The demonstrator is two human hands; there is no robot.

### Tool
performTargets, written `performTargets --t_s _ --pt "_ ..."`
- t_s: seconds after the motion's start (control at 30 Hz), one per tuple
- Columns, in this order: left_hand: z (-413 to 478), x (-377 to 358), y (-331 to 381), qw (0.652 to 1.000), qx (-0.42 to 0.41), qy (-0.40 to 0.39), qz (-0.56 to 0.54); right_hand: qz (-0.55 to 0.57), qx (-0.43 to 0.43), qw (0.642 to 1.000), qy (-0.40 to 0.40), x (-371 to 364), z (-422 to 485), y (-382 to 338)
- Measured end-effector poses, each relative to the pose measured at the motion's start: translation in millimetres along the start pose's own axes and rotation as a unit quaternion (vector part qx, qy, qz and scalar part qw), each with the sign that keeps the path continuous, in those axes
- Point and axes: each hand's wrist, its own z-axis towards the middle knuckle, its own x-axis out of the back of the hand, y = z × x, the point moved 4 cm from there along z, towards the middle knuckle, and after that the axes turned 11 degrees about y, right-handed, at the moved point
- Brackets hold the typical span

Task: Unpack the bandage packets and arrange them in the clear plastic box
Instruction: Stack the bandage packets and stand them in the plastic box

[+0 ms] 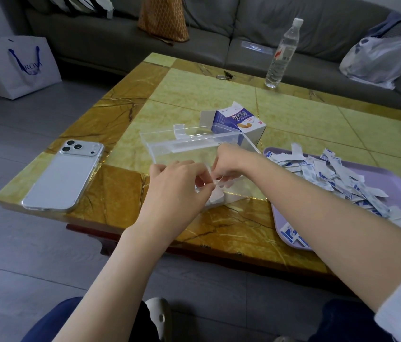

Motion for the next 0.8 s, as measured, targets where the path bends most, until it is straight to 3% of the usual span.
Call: performTargets --t_s 0.5,0.63,0.8 --pt "1 -1 0 1.0 0.001 -0.002 0.001 -0.001 0.052 0.999 0.0 5 -6 -2" --pt "2 -1 3 1.0 0.001 -0.008 0.016 0.019 0.132 0.981 0.141 24 -19 7" --pt "3 -6 16 0.999 -0.027 0.014 0.029 0.099 0.232 0.901 0.354 49 -55 42"
